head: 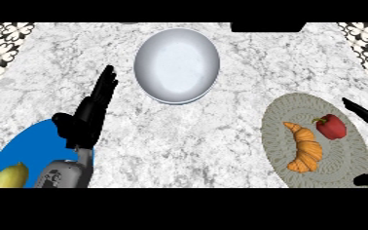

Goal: Pick the bell pepper from the placemat and place it in the bowl

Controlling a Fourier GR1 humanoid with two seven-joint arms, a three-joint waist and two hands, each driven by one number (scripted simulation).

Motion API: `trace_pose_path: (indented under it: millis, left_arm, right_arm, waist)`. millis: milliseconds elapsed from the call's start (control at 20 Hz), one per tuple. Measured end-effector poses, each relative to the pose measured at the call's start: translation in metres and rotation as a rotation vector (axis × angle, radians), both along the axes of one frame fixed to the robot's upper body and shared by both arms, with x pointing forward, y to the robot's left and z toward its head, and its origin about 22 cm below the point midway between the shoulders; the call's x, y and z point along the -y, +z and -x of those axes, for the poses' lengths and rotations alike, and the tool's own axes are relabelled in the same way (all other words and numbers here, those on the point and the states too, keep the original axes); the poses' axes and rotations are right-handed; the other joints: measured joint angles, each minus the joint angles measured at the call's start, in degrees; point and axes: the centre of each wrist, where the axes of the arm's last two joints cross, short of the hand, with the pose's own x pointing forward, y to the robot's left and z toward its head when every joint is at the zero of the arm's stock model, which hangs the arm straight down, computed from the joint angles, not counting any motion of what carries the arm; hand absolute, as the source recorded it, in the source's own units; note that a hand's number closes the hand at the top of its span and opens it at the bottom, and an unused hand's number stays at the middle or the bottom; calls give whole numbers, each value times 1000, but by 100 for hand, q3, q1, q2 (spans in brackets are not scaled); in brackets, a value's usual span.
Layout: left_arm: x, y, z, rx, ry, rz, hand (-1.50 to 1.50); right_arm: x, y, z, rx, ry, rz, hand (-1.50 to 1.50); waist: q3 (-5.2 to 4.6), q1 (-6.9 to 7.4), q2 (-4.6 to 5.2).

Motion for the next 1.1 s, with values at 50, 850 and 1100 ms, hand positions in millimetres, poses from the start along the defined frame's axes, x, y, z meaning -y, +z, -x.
trace_pose_path:
  millis: [50,850,1100]
  left_arm:
    - [2,1,0,2,0,1,0]
    - [0,0,-3,-2,7,1,0]
    - [4,4,1,-1,7,0,0]
  right_arm:
    - [0,-5,-2,-4,-2,0,-150]
    - [-13,-40,-33,31,-26,128,-150]
    - [-11,-46,-38,11,17,172,150]
  waist:
    - [1,5,1]
    - [-2,13,2]
    - [-27,23,-4]
